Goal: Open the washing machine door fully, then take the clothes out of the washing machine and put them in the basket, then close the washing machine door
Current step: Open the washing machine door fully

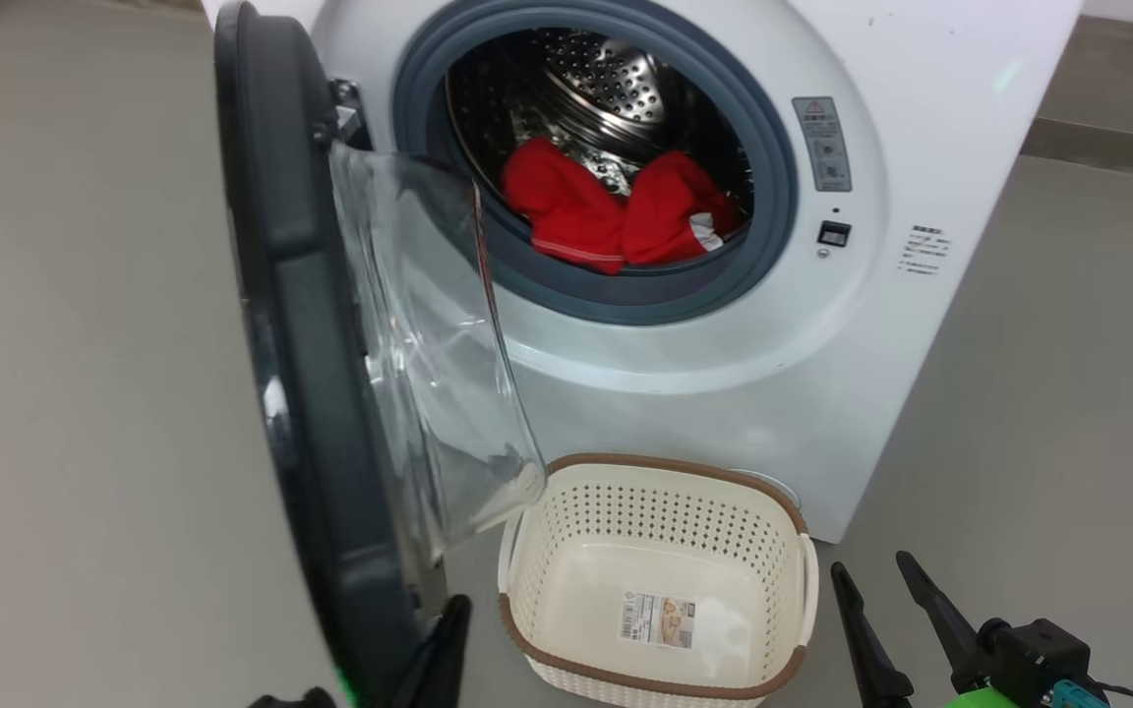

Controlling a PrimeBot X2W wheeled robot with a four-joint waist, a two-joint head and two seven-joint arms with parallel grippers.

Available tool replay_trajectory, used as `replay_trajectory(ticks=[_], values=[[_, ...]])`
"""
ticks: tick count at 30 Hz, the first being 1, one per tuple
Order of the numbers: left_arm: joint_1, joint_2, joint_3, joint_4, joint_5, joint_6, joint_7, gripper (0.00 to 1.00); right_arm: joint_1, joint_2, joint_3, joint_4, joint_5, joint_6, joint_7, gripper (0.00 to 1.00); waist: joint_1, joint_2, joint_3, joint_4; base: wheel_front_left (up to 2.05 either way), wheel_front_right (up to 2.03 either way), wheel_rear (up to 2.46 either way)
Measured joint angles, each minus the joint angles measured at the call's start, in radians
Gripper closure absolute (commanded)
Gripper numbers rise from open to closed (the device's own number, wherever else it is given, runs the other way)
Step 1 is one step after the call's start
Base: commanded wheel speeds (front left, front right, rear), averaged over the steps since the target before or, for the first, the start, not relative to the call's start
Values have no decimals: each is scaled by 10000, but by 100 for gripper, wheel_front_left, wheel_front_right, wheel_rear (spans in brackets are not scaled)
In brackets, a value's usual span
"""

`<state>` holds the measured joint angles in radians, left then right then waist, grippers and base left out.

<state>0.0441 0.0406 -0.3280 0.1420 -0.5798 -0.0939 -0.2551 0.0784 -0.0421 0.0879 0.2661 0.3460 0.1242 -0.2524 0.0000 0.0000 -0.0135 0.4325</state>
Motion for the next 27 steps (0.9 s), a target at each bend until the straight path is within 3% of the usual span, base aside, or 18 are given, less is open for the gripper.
replay_trajectory(ticks=[15,27], values=[[587,2,2313,-479,374,537,29,100,-30,-2,151,-12,0,0,0,0,0,0,102,602,0,0,0],[239,-65,4537,59,1016,385,63,100,-45,-2,178,-42,-44,0,0,0,0,0,214,573,0,0,0]])
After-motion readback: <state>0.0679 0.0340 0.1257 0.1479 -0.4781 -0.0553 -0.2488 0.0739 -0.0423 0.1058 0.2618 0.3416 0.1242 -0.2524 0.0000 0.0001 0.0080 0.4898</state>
